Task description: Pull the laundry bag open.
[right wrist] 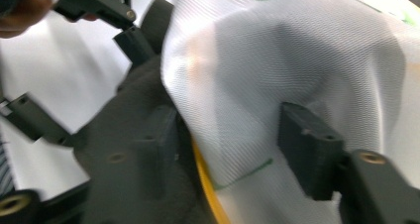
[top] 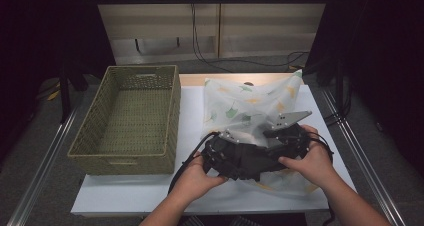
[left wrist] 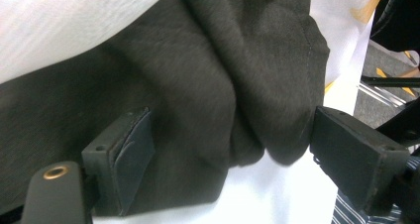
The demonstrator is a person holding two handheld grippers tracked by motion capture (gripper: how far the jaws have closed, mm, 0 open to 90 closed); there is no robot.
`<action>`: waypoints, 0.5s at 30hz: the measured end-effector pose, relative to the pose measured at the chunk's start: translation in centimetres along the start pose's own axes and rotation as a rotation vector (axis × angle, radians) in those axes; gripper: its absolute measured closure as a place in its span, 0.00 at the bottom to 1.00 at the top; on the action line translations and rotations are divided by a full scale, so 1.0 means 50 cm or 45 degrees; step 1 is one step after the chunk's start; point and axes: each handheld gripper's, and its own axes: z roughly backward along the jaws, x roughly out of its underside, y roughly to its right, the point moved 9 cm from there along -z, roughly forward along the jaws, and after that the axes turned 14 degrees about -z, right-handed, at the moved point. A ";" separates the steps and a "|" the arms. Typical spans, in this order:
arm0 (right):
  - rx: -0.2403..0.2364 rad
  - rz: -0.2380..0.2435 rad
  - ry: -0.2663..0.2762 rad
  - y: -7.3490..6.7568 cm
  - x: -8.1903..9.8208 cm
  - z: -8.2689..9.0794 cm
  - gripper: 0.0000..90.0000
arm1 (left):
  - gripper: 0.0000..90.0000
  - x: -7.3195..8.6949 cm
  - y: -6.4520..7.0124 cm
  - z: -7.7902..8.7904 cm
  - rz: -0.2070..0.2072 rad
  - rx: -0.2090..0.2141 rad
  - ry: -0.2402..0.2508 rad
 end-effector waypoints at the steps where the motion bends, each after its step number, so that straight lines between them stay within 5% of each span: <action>1: -0.003 -0.001 -0.006 0.001 -0.001 -0.002 0.54 | 0.18 0.001 -0.001 -0.002 -0.016 0.003 -0.020; 5: 0.005 -0.011 -0.039 0.009 0.001 -0.007 0.67 | 0.18 -0.001 -0.002 -0.015 -0.001 0.002 -0.021; 10: 0.000 -0.016 -0.077 0.009 0.007 -0.015 0.97 | 0.18 0.001 -0.004 -0.032 0.002 0.016 -0.025; 15: -0.040 -0.042 -0.050 0.011 -0.002 -0.002 1.00 | 0.21 -0.003 -0.007 -0.042 0.023 0.000 -0.009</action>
